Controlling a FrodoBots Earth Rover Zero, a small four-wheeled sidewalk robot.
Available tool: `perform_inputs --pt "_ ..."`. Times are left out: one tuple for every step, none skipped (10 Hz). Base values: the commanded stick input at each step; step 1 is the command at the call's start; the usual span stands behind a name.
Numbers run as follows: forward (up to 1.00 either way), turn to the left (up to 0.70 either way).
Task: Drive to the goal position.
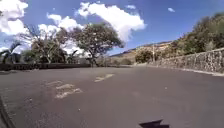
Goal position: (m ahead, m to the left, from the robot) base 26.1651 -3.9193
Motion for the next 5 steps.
perform_inputs --pt "0.00 0.00" --pt "0.00 0.00" --pt "0.00 0.00" --pt "0.00 0.00" --pt "0.19 0.00"
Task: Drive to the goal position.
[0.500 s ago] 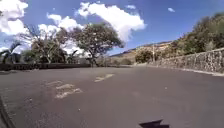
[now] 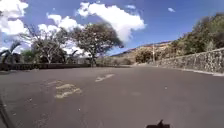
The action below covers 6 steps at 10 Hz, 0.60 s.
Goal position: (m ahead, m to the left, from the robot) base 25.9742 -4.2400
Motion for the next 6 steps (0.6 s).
perform_inputs --pt "0.37 0.00" --pt "0.50 0.00" --pt "0.50 0.00" --pt "0.50 0.00" --pt "0.50 0.00" --pt "0.50 -0.09"
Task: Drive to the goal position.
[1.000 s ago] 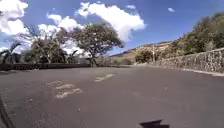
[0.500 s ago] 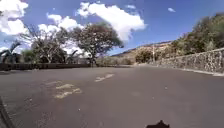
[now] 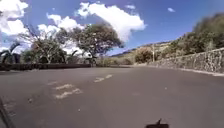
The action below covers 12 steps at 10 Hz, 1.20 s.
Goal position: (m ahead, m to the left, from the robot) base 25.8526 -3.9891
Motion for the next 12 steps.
perform_inputs --pt "0.50 -0.35" --pt "0.50 -0.50" --pt "0.50 -0.50" --pt "0.50 0.00" --pt "0.50 0.00" --pt "0.50 0.00" --pt "0.50 0.00" --pt "0.50 0.00" --pt "0.50 0.00" --pt "0.50 0.00" --pt "0.50 0.00" --pt "0.50 0.00"
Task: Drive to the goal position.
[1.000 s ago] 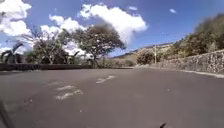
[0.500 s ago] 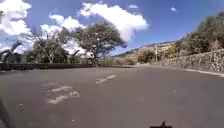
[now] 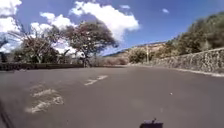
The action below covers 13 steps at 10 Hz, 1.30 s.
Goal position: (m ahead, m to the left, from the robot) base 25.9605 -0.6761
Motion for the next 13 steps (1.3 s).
perform_inputs --pt "0.50 0.00" --pt "0.50 0.00" --pt "0.50 0.00" --pt "0.50 0.00" --pt "0.50 0.00" --pt "0.50 0.00" --pt "0.50 0.00" --pt "0.50 0.00" --pt "0.50 0.00" --pt "0.50 0.00" --pt "0.50 0.00" --pt "0.50 -0.22" --pt "0.50 -0.48"
